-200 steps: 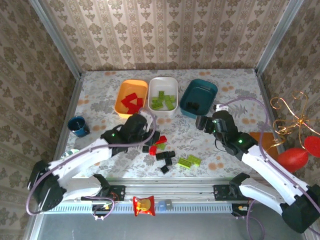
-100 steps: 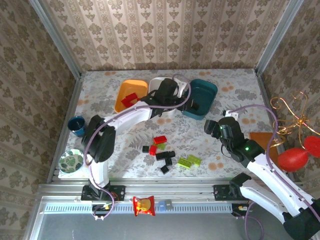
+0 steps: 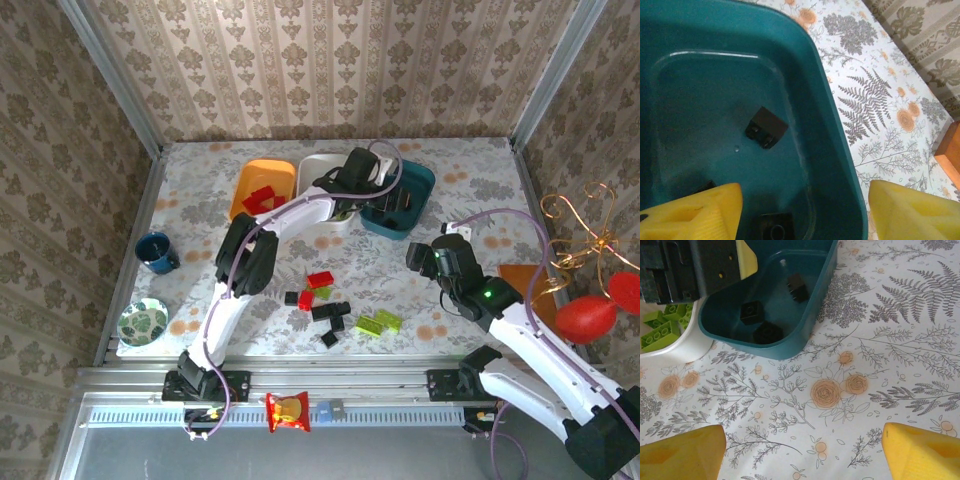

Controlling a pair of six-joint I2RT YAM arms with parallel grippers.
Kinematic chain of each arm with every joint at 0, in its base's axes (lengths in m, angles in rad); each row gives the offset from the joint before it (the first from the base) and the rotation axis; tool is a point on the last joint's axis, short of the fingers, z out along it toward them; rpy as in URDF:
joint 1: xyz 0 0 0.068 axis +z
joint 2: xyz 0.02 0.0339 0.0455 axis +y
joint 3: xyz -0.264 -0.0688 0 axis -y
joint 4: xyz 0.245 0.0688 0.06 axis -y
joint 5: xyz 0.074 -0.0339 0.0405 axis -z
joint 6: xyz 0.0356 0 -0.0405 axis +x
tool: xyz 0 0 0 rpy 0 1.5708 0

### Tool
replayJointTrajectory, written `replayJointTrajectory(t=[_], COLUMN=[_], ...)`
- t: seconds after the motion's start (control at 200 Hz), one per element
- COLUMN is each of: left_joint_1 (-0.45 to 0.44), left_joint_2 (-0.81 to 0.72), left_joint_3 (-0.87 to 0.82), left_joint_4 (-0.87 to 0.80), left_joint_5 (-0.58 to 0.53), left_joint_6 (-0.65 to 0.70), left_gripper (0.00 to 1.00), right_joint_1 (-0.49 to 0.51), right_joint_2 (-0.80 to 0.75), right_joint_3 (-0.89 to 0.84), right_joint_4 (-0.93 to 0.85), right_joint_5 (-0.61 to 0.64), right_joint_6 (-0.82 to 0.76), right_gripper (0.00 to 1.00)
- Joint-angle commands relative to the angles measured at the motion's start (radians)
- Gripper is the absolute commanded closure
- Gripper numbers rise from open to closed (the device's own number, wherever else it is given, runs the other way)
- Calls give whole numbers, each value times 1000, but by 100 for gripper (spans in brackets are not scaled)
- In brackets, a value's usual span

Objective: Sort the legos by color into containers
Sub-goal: Place the lego in the container, then pick up the lego from the bottom-center of the table.

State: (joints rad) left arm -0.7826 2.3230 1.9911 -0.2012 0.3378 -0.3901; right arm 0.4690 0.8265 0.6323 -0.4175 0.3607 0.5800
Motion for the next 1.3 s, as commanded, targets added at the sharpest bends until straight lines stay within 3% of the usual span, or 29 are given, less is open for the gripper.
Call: replayJointTrajectory(t=[0.0,0.3,0.43,0.705,0.995,1.145,1.295], left_joint_1=[3,22,23,2,-11,-10,-10], left_joint_2=[-128,-583,-805,-1276,-1646,-1700,-1692], left_joint_3=[-31,-626,-908,-1337,-1552,-1588,-1584], left_joint_4=[35,320,383,274,90,59,54], left_joint_5=[26,-32,-103,-320,-462,-475,-485], left_joint_6=[-12,-94,-102,-83,-128,-141,-137], left_gripper=[27,14,0,0,0,0,0], right_joint_1=[-4,18,162,385,443,449,448], right_joint_2=[8,142,290,557,719,747,739], right_joint_3=[-14,-1,44,123,163,161,150], right_joint_4=[33,97,95,148,203,216,215], right_joint_5=[-32,-312,-301,-292,-319,-316,-311], right_joint_6=[2,-51,-101,-108,-85,-71,-66], right_gripper=[17,18,18,18,21,27,40])
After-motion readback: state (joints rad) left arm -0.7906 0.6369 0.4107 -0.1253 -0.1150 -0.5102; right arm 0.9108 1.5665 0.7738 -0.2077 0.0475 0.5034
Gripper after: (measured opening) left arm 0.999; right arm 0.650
